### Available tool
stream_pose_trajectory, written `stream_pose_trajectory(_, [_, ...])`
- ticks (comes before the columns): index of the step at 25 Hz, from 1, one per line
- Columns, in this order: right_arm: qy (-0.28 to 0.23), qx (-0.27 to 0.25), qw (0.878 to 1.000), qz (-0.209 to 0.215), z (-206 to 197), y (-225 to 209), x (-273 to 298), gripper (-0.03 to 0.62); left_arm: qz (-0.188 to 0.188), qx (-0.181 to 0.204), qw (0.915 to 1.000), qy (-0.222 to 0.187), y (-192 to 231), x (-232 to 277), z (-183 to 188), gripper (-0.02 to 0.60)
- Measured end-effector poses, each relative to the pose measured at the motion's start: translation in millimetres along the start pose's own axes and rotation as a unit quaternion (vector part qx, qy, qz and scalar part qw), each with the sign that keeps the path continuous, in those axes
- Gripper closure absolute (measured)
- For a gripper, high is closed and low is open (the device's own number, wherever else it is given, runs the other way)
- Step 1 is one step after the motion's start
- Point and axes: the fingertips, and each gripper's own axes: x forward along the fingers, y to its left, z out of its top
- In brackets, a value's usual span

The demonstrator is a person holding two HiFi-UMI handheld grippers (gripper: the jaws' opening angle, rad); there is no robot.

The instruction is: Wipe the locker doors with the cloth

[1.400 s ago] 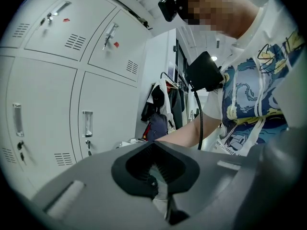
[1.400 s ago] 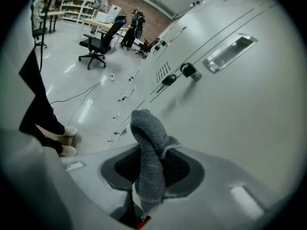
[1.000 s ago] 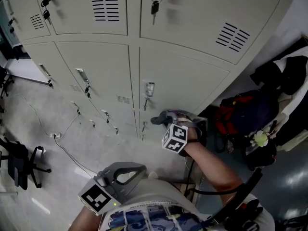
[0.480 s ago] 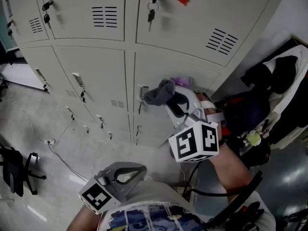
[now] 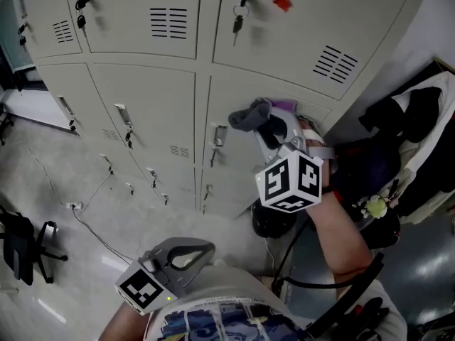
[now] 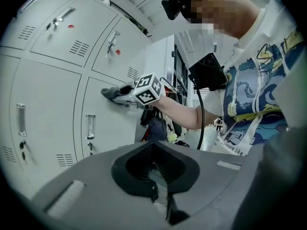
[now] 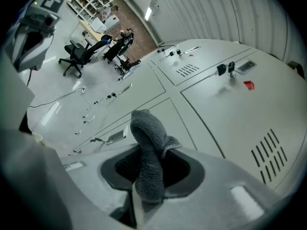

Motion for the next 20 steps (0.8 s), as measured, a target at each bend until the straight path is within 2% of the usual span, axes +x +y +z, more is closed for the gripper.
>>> stream_pose_trajectory(12, [0.029, 0.014, 0.997, 0.076, -34.4, 97.7, 43.4, 0.482, 0.009, -0.005, 0.9999, 0.008, 0.7, -5.9, -3.5, 0.578])
stream_pose_trajectory(20, [0.052, 0.013, 0.99, 0.131, -63.4, 174.2, 75.6, 0.482, 0.018, -0.008, 0.9997, 0.012, 0.6, -8.4, -5.6, 0.578])
